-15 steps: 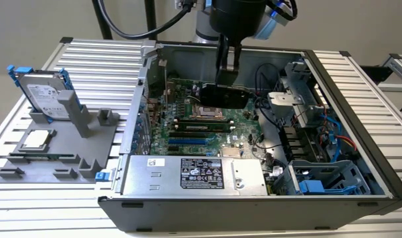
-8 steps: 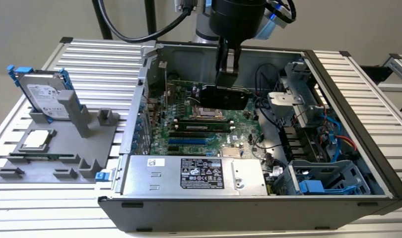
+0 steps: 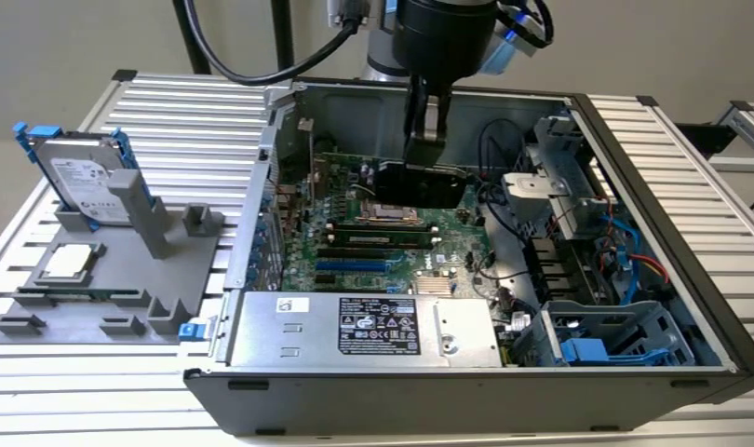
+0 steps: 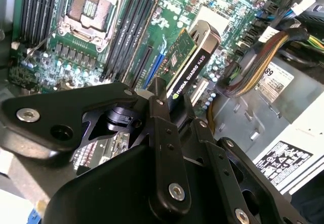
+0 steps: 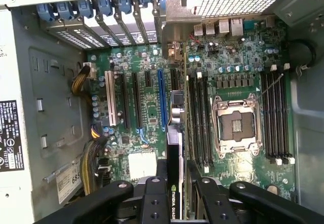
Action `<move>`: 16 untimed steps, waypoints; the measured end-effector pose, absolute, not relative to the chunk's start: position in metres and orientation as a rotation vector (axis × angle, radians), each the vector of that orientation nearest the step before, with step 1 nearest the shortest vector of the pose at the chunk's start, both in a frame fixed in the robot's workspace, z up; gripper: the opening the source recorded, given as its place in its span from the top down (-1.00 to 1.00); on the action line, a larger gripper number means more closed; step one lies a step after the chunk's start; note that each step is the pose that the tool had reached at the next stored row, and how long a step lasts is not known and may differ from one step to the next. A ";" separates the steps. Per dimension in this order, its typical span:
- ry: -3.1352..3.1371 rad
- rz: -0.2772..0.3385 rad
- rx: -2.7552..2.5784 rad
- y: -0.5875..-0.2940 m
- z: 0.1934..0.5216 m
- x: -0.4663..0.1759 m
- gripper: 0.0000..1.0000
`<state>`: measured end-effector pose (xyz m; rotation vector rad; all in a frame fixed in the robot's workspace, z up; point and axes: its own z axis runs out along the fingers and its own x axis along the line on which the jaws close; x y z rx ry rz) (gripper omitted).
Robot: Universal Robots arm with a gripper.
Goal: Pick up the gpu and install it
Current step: 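Insert the gpu into the slot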
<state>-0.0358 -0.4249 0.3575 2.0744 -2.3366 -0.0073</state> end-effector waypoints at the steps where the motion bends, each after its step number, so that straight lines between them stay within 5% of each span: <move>1: -2.336 -0.008 2.075 -0.425 0.356 -0.036 1.00; 16: -2.261 -0.011 2.159 -0.426 0.329 -0.036 1.00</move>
